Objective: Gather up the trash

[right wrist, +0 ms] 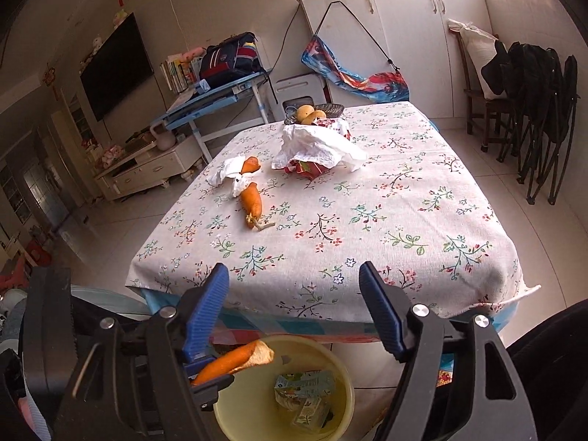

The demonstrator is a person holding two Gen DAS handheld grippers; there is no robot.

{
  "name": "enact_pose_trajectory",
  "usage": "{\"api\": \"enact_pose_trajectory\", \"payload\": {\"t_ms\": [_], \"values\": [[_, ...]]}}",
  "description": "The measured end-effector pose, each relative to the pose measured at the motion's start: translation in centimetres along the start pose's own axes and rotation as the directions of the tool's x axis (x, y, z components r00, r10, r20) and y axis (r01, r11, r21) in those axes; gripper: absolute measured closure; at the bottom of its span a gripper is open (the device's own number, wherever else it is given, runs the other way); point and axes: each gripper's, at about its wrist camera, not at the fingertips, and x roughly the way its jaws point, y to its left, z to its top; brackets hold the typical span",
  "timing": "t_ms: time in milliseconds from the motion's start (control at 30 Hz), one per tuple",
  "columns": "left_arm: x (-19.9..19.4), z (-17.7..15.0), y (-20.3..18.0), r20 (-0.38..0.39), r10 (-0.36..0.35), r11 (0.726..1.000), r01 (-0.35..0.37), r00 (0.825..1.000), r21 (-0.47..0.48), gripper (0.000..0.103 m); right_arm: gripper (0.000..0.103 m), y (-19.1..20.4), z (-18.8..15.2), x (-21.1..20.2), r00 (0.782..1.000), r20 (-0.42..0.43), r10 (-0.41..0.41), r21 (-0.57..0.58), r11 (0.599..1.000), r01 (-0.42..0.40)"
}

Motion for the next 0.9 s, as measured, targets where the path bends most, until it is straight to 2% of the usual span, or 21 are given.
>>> {"api": "enact_pose_trajectory", "payload": {"t_ms": [33,67,100,200,300,400,500,600,700,900], "values": [[-0.1,0.0,0.1,0.004,0.003,1.000,-0.002,1.000,-0.006,0.068,0.032,-0.1,0.0,-0.1,1.000,0.002,-0.002,0.003,1.000,0.002],[-0.3,0.1,0.3,0.014,0.015,1.000,-0.014,1.000,-0.018,0.056,0.032,-0.2,0.0,-0.1,1.000,0.005,-0.005,0.007,1.000,0.004],[-0.6,0.1,0.7,0.029,0.028,0.999,-0.027,0.999,-0.033,0.050,0.032,-0.3,0.0,-0.1,1.000,0.008,-0.007,0.011,1.000,0.007],[-1.9,0.5,2.5,0.095,0.085,0.991,-0.075,0.992,-0.109,0.043,0.032,-0.7,0.1,-0.3,1.000,0.017,-0.016,0.029,0.999,0.016],[-3.7,1.0,4.8,0.174,0.188,0.964,-0.147,0.967,-0.222,0.030,0.032,-0.9,0.1,-0.3,0.999,0.024,-0.022,0.034,0.999,0.022],[-5.3,0.9,7.1,0.226,0.289,0.916,-0.201,0.930,-0.346,0.023,0.032,-0.7,0.1,-0.3,0.999,0.028,-0.024,0.023,0.999,0.024],[-6.4,0.5,9.0,0.242,0.348,0.871,-0.216,0.906,-0.442,0.021,0.032,-0.3,0.2,-0.3,0.999,0.031,-0.025,0.002,1.000,0.025],[-7.0,0.3,10.0,0.247,0.385,0.840,-0.227,0.889,-0.492,0.021,0.032,0.2,0.1,-0.3,0.999,0.038,-0.026,-0.023,0.999,0.026],[-7.4,0.2,10.4,0.257,0.410,0.825,-0.235,0.875,-0.515,0.020,0.032,0.7,0.0,-0.4,0.999,0.044,-0.026,-0.049,0.998,0.029],[-7.6,0.2,10.6,0.257,0.427,0.812,-0.242,0.867,-0.532,0.019,0.032,1.3,-0.1,-0.4,0.999,0.046,-0.027,-0.084,0.996,0.031]]}}
